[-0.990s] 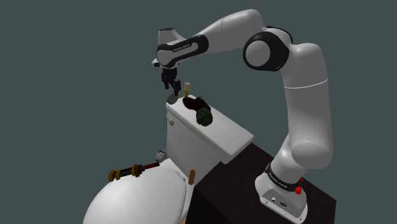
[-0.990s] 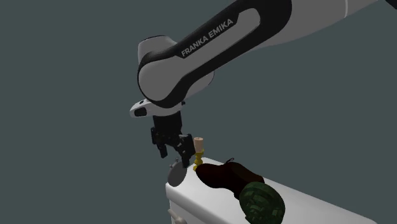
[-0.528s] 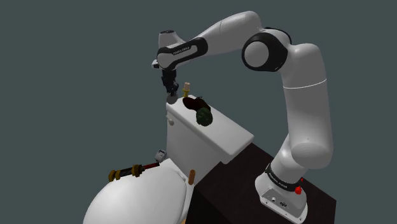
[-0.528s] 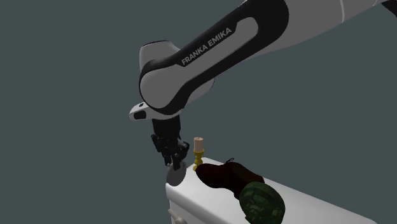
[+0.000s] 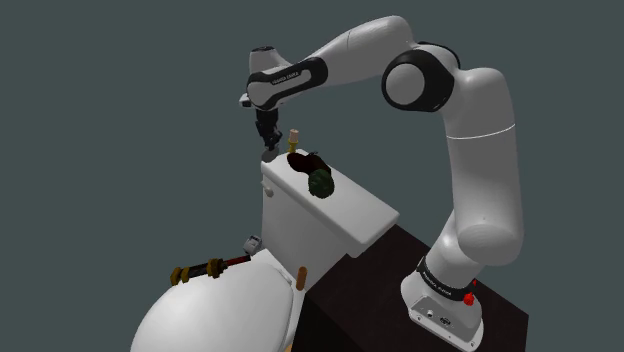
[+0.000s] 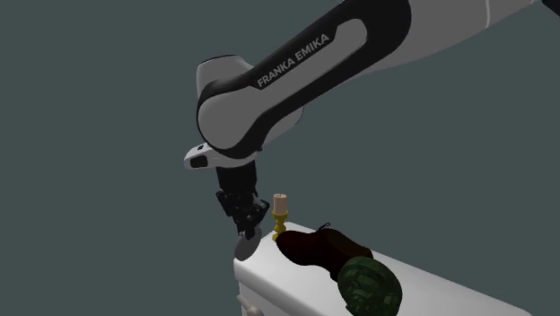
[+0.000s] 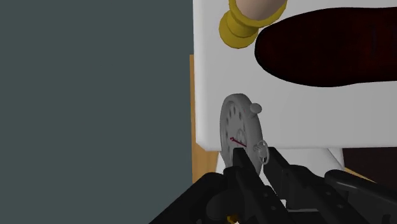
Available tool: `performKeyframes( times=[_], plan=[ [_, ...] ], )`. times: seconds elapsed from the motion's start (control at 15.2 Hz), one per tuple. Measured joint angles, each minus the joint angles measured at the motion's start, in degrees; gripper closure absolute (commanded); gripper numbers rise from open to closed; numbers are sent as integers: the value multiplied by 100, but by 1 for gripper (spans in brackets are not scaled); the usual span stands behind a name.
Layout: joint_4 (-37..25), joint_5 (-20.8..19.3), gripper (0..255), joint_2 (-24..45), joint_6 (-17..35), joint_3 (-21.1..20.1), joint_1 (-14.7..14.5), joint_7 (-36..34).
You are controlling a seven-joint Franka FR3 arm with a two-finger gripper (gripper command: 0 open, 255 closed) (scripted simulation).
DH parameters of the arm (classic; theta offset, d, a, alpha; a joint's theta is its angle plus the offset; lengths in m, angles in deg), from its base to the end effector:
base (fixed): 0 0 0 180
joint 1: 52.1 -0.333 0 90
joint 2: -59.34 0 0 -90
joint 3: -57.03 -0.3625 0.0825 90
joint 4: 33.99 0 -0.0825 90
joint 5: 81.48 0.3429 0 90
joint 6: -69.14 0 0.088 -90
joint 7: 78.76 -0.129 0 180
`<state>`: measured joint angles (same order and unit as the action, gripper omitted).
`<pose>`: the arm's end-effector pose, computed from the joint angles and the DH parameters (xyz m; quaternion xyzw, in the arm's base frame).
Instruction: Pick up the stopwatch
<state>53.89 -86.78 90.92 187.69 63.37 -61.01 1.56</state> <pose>0.6842 0.0376 0.3739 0.7274 0.6827 -0.0487 0.0499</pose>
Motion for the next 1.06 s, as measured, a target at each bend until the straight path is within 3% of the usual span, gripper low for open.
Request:
performKeyframes(
  times=[0.79, 0.92, 1.06],
  plan=[
    [-297, 3, 255, 148, -299, 17, -23, -1],
    [-384, 8, 255, 30, -882, 7, -41, 24],
    [-480, 7, 255, -89, -959, 3, -42, 52]
  ],
)
